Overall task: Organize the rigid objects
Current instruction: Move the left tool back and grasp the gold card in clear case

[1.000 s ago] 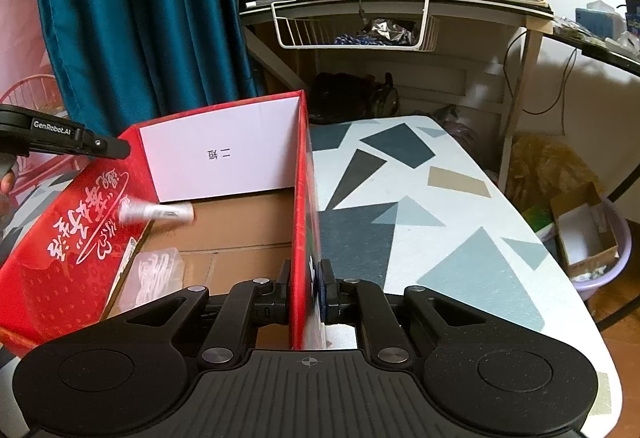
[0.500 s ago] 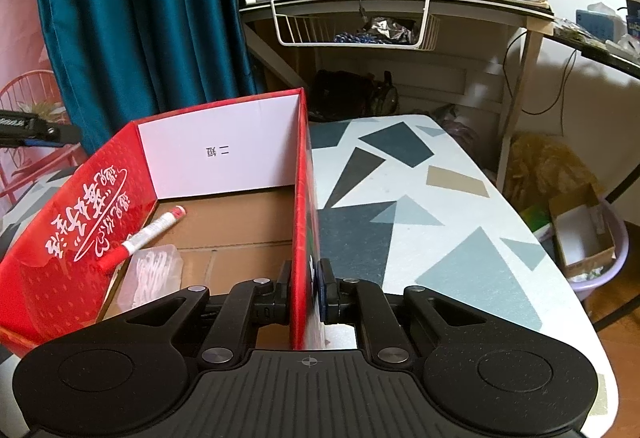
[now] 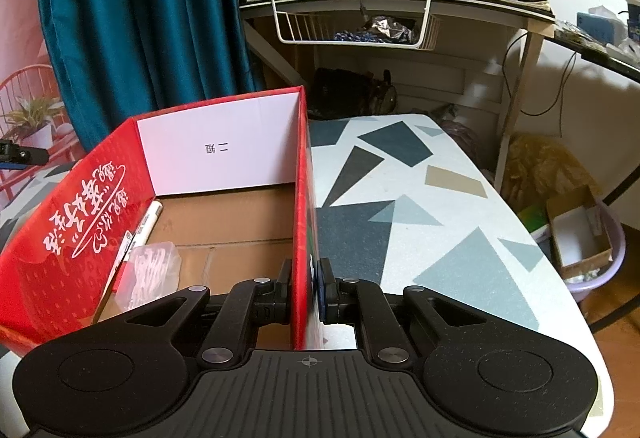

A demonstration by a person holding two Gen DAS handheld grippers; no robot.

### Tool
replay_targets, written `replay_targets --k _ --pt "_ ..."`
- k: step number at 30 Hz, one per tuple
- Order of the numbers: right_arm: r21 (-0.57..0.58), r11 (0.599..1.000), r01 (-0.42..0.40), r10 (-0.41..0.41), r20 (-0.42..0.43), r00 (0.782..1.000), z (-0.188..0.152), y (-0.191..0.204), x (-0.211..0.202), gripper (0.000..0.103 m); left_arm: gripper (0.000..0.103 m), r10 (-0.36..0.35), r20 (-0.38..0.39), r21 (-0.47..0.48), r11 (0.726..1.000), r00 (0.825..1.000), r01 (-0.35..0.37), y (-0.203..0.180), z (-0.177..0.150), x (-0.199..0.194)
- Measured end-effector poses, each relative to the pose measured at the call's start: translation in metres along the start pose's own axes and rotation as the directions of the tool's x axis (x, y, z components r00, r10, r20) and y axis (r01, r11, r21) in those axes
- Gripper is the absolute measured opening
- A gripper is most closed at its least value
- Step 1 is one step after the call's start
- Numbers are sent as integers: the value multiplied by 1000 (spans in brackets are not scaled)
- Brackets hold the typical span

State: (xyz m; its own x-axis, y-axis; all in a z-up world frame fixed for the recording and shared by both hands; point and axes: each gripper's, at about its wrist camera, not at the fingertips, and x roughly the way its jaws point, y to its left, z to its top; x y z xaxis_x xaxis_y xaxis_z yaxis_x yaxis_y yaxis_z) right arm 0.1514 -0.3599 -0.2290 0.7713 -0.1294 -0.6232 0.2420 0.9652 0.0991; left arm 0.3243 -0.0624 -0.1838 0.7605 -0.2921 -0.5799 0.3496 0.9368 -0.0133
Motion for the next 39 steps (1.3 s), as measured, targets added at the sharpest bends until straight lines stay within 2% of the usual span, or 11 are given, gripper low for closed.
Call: replay_targets --k 7,16,22,24,26,31,35,39 --pt "-2 1000 3 -3 -2 1000 0 1 0 10 74 17 -13 -14 1000 1000 -17 4 -6 -7" --pt "12 1000 0 0 5 1000 -1 -1 -1 10 73 52 -60 -40 998 997 -54 22 -35 -23" --pt "9 1000 -2 2 2 1000 -1 -3 -2 10 70 65 -126 -138 987 990 -82 42 -57 -22" --pt "11 1000 -2 2 3 1000 -1 -2 -1 10 70 39 -141 -162 985 989 -62 42 -66 -22" --pt "9 1000 -3 3 3 1000 -1 -2 -2 10 70 15 -149 -135 990 989 -35 32 -74 -22" --pt "2 1000 2 -2 -3 1000 0 0 -1 10 71 -41 -185 16 999 982 45 -1 -91 -16" --pt "3 1000 3 -3 -4 1000 0 0 -1 10 71 -90 -227 46 994 970 103 -13 -100 -4" --pt "4 1000 3 -3 -7 1000 0 0 -2 10 71 -96 -258 78 990 961 120 -17 -112 7"
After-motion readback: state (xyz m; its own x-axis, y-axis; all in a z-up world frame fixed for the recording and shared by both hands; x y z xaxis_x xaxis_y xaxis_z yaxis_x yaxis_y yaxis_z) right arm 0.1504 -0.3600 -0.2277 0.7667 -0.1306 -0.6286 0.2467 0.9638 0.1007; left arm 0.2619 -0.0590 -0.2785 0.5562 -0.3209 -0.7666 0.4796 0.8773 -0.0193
